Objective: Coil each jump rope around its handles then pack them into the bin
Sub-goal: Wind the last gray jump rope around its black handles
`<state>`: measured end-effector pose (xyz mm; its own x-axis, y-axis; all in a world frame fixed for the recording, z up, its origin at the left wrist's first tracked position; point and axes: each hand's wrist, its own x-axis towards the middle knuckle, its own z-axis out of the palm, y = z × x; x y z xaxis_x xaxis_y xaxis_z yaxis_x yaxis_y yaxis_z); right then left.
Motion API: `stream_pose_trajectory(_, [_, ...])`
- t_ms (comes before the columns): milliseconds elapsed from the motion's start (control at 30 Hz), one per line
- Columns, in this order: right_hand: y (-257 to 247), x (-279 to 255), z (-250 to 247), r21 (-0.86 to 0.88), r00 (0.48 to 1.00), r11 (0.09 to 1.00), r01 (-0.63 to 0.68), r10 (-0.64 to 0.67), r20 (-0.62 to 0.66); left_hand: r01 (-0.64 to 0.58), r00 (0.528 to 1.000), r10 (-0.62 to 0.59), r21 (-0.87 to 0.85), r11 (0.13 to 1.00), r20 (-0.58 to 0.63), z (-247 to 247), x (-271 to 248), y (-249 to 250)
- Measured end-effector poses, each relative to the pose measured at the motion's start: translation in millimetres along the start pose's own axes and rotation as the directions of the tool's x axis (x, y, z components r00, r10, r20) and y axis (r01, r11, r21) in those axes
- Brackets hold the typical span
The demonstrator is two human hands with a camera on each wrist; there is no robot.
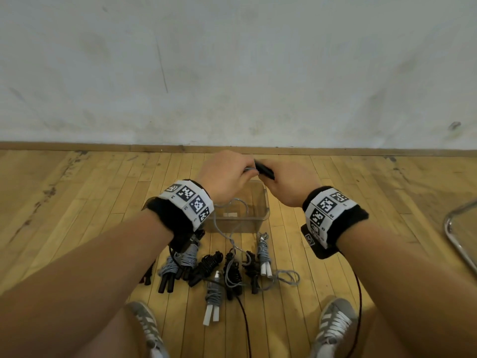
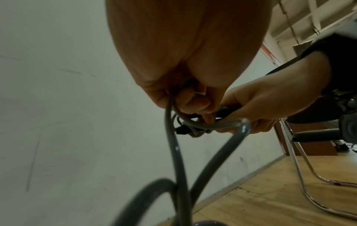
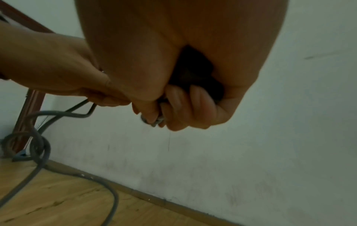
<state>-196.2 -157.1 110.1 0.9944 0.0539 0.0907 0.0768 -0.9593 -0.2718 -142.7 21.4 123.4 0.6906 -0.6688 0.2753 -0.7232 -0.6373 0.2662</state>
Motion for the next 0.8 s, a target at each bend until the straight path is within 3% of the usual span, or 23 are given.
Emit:
stream_pose_trajectory(167, [5.9,0.0,-13.4,0.039,0.973,0.992,0.118,-0.123,0.195,0.041,0.999,-0.048,-0.255,0.966,-0.022,-11.4,-0.5,-7.5])
stream_pose_trajectory(267, [11.0,-2.7,-19.3,0.103,0.956,0.979,0.174,-0.193,0.22,0.118,0.992,-0.128,-0.409,0.905,0.002,-20.4,1.0,-13.2])
stream_pose_trajectory(367, [14.5,-4.3,-22.1,0.169,0.948,0.97,0.176,-0.213,0.235,0.165,0.985,-0.162,-0.514,0.842,0.051,-24.1,3.1,-18.2])
stream_pose_trajectory(500, [14.1,-9.0,-25.4,0.221,0.932,0.965,0.141,-0.205,0.298,0.162,0.987,-0.115,-0.599,0.784,0.117,-23.2,4.0,-20.2])
stream_pose_trajectory(567, [11.1,-12.3,-29.7,0.32,0.933,0.939,0.125,-0.221,0.283,0.168,0.985,-0.131,-0.717,0.676,0.108,-22.9,3.1,-21.2])
stream_pose_trajectory(700, [-0.6,-18.2,-35.1,0.549,0.945,0.831,0.089,-0.244,0.216,0.219,0.964,-0.218,-0.922,0.319,0.153,-18.6,9.8,-20.1])
stream_pose_trajectory(800, [-7.1,-16.9,-34.3,0.689,0.971,0.722,0.066,-0.205,0.122,0.218,0.944,-0.288,-0.959,0.179,0.161,-14.7,17.5,-18.6])
